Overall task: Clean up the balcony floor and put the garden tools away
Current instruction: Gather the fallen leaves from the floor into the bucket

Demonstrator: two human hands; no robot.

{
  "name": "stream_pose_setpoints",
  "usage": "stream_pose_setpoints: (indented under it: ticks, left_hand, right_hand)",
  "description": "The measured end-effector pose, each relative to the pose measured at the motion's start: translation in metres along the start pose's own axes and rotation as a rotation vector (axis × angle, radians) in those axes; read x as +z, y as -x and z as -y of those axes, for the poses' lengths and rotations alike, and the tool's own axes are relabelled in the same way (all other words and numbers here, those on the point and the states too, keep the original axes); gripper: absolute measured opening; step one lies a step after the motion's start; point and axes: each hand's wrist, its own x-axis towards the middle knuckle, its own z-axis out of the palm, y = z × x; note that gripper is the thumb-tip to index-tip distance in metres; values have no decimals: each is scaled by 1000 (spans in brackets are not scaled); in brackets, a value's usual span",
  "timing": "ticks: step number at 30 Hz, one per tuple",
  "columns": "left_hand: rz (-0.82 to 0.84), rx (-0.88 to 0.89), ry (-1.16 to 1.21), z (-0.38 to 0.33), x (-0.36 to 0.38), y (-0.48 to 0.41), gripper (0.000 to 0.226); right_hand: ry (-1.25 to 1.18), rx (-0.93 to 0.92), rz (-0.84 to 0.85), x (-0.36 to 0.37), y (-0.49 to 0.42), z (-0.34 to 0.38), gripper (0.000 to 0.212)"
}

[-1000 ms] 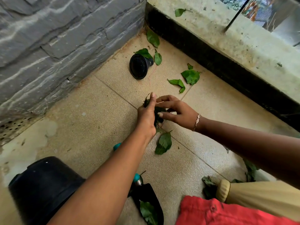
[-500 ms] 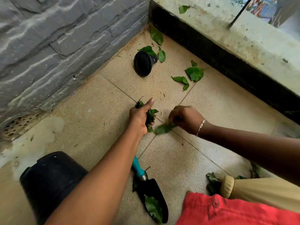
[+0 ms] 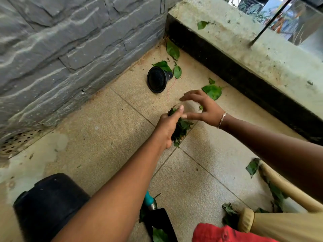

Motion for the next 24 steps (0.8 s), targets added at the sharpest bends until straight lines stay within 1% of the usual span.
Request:
stream_pose_setpoints:
  ticks: [1,2,3,4,5,6,7,8,9,10,12,14,16,18,19,20,22,24]
  left_hand:
    - [-25,-11,12,-2,0,-2,54]
    - [-43,-23,36,-4,-2,-4,51]
    - [-53,-35,66,-6,-5,-5,43]
    - [-60,-47,89,-6,-9,-6,32]
    - [-61,-65,108,-6,-13,-6,27]
    - [-69,-75,122,-5,-16,-8,24]
    - [-81,-80,142,-3,-18,-7,22]
    - [-86,-81,159,-2,-19,-8,17]
    - [-83,-81,180,-2,-19,-6,11]
    - [-75,-75,193,0,-19,-7,11]
    - [-62,-57,224,0,-20,-9,20]
    - [-53,-59,253,0,-19,-11,23]
    - [-30,-65,307,-2,-18,-14,18]
    - [11,-51,341,-5,-17,-14,6]
    - [33,-39,345,-6,-16,-14,4]
    - [47,-24,326,-6,-16,-15,16]
    - [77,-4,294,-7,-14,-16,36]
    - [108,-4,300,-11,-12,-16,38]
  right_hand:
    - [28,31,-57,-5,-5,-6,64]
    - [118,83,-137,-10,-10,-14,60]
    - [251,169,-185,-15,-16,-22,61]
    - [371,268,-169,-19,-21,-30,68]
    - [435,352,-105,-22,-25,-37,76]
    - [454,410,-29,-22,-27,-42,81]
    - [461,429,26,-20,-29,-47,80]
    - [479,405,46,-17,-29,-49,73]
    - [507,353,22,-12,-28,-51,63]
    - [530,289,-31,-9,-27,-51,53]
    - [555,177,-113,-4,-22,-45,37]
    - [521,110,-164,-2,-18,-35,30]
    - [357,67,-241,2,-14,-15,26]
    - [136,24,-254,13,-8,12,19]
    - [49,5,-253,19,-6,24,17]
    - [0,-5,-261,25,-6,32,16]
    - [-14,0,-286,30,-9,40,20]
    - [40,1,-289,29,-16,41,20]
